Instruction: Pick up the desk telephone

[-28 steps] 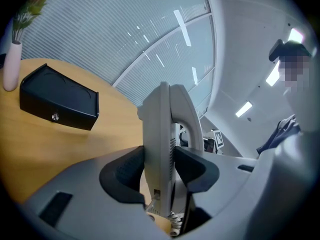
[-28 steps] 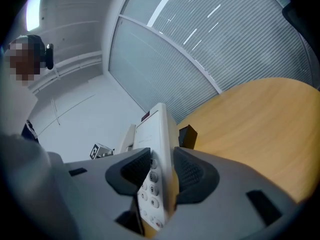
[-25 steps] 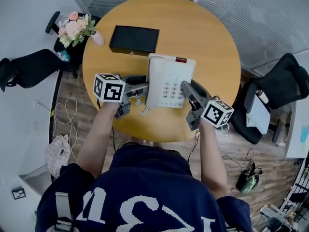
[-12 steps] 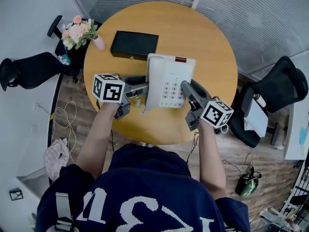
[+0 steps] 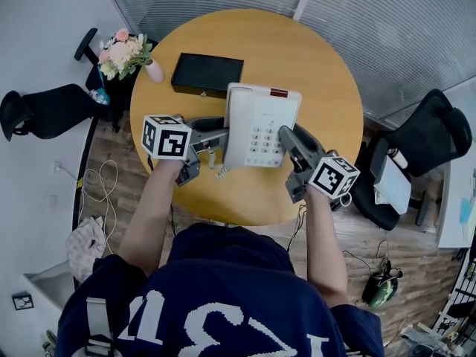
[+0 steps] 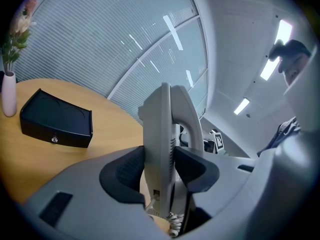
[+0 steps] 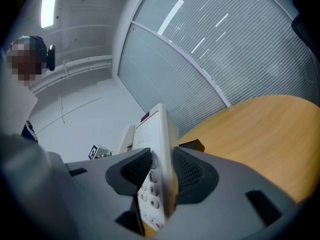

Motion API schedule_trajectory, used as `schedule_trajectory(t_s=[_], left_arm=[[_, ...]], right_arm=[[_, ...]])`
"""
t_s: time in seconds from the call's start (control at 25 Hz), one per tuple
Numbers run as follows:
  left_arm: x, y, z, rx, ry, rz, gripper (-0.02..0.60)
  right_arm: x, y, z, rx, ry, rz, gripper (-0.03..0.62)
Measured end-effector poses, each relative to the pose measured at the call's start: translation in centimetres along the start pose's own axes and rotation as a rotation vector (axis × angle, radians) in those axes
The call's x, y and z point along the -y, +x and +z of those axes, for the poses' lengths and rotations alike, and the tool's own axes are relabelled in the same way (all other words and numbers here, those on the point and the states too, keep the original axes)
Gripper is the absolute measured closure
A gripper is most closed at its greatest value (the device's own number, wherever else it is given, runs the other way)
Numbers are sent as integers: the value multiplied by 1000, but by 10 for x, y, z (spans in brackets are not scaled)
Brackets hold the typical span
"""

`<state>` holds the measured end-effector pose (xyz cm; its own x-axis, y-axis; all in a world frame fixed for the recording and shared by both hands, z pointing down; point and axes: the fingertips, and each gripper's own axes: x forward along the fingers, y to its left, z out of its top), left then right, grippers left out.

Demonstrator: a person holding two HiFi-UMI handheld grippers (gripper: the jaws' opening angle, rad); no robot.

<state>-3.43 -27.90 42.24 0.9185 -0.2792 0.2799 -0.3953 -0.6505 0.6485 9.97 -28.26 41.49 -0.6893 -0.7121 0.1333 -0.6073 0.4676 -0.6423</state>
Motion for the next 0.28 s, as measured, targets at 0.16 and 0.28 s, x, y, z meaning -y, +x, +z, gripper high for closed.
schedule_trajectory(t_s=[0.16, 0.28], left_arm=[[1, -2, 4, 4, 3, -1, 388], [1, -2, 6, 3, 6, 0, 388]], right_arm=[[-3, 1, 4, 6, -6, 3, 437], [-3, 2, 5, 4, -13, 7, 438]])
